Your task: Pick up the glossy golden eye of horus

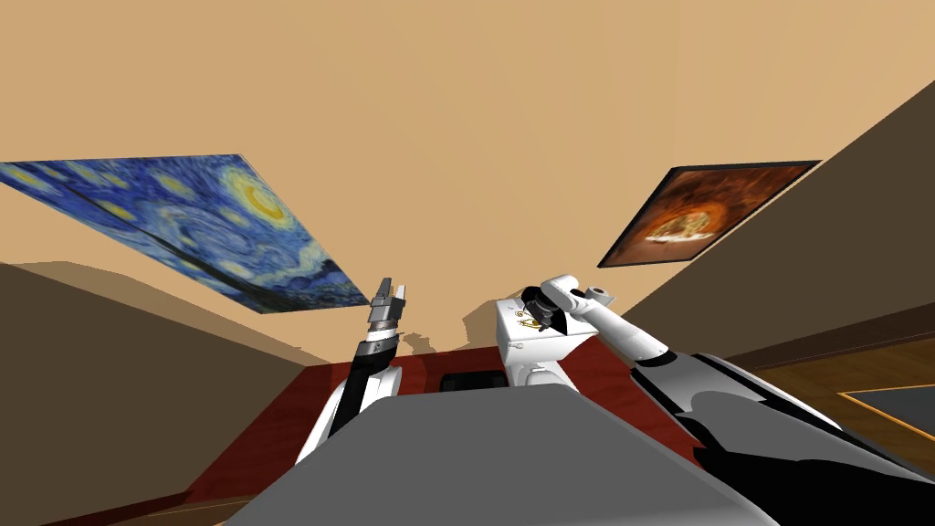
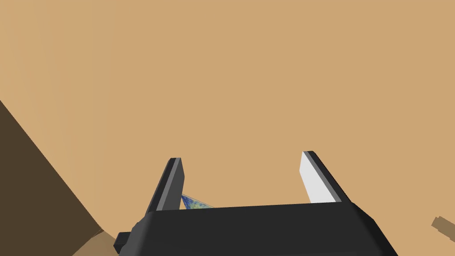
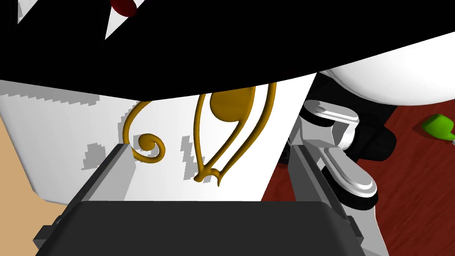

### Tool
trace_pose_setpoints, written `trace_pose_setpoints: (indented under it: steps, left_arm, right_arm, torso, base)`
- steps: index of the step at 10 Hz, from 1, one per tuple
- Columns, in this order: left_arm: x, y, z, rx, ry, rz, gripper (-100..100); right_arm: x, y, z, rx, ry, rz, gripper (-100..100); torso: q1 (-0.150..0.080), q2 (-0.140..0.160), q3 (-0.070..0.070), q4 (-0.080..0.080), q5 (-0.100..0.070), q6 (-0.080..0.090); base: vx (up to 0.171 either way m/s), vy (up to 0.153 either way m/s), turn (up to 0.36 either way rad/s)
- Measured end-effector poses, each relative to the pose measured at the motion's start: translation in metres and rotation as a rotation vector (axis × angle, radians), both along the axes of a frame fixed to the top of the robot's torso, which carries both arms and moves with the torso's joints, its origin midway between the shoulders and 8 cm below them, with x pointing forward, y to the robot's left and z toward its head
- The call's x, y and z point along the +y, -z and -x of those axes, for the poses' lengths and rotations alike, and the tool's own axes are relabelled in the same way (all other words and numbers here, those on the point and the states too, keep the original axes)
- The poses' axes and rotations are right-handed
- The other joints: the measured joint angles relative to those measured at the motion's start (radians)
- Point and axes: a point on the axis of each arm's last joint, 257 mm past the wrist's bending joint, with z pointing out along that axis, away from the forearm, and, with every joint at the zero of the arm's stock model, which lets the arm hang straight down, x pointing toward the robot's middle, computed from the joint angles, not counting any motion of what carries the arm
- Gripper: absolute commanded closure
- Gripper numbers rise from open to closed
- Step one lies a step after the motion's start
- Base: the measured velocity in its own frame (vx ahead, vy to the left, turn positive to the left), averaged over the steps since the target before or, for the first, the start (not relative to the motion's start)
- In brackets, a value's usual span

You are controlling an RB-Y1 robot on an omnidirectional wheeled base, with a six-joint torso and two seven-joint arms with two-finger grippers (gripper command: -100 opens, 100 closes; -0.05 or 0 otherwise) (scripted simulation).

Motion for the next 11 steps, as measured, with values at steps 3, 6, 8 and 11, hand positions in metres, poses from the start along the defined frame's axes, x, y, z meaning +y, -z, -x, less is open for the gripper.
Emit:
trace_pose_setpoints:
  steps: [3,6,8,11]
  left_arm:
    - [0.0,0.0,0.0,0.0,0.0,0.0,0]
    - [0.0,0.0,0.0,0.0,0.0,0.0,0]
    - [0.0,0.0,0.0,0.0,0.0,0.0,0]
    - [0.0,0.0,0.0,0.0,0.0,0.0,0]
  right_arm:
    - [-0.006,0.006,0.018,0.062,0.003,0.028,0]
    - [-0.005,0.02,0.022,0.063,0.006,0.028,-100]
    - [-0.005,0.027,0.023,0.06,0.007,0.027,100]
    - [-0.005,0.027,0.023,0.06,0.009,0.027,100]
  torso:
    - [0.0,0.0,0.0,0.0,0.0,0.0]
    - [0.0,0.0,0.0,0.0,0.0,0.0]
    - [0.0,0.0,0.0,0.0,0.0,0.0]
    - [-0.001,0.0,0.0,0.0,0.0,0.0]
  base:
    - [0.0,0.0,0.0]
    - [0.003,0.001,0.014]
    - [0.0,0.0,0.0]
    - [0.0,0.0,0.0]
